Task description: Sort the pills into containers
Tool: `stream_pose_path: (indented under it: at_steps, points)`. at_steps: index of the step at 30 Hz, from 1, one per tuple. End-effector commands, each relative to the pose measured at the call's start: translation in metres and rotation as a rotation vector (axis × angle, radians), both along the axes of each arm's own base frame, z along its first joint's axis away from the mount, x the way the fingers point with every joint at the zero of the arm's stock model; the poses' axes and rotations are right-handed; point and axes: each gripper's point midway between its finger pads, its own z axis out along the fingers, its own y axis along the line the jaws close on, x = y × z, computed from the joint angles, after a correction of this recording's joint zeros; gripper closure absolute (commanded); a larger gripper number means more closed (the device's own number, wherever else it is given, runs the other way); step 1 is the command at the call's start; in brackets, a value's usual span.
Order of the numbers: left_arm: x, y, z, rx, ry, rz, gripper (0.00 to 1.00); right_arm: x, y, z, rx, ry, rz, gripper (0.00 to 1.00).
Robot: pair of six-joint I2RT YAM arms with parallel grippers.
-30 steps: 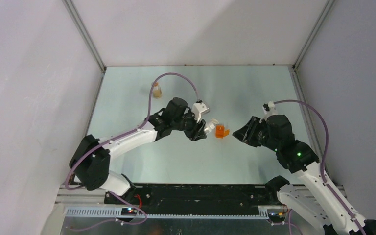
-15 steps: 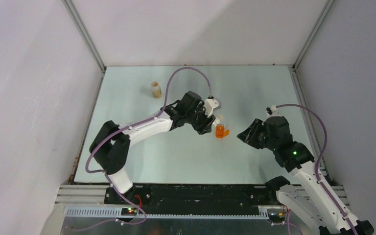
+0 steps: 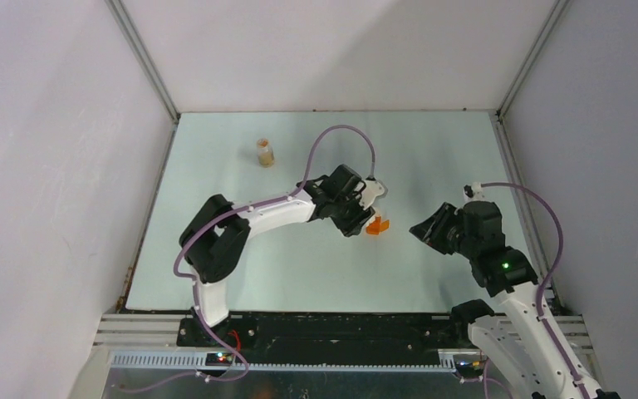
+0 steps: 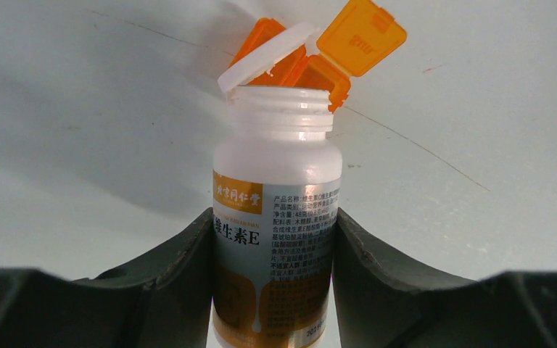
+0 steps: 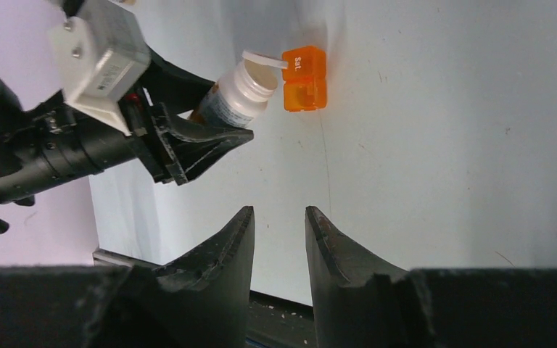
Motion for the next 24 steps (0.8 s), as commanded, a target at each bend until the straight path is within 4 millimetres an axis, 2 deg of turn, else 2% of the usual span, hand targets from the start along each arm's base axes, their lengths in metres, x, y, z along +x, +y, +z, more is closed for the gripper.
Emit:
stream_pose_path:
  at_steps: [1,24]
  points:
    - [0.010,-0.009,0.006,0.022,-0.058,-0.003,1.00,-0.001,-0.001,0.007,0.017,-0.026,0.003,0.64]
    - [0.008,-0.013,-0.006,0.238,-0.157,-0.052,1.00,-0.002,-0.006,0.000,0.029,-0.009,-0.012,0.64]
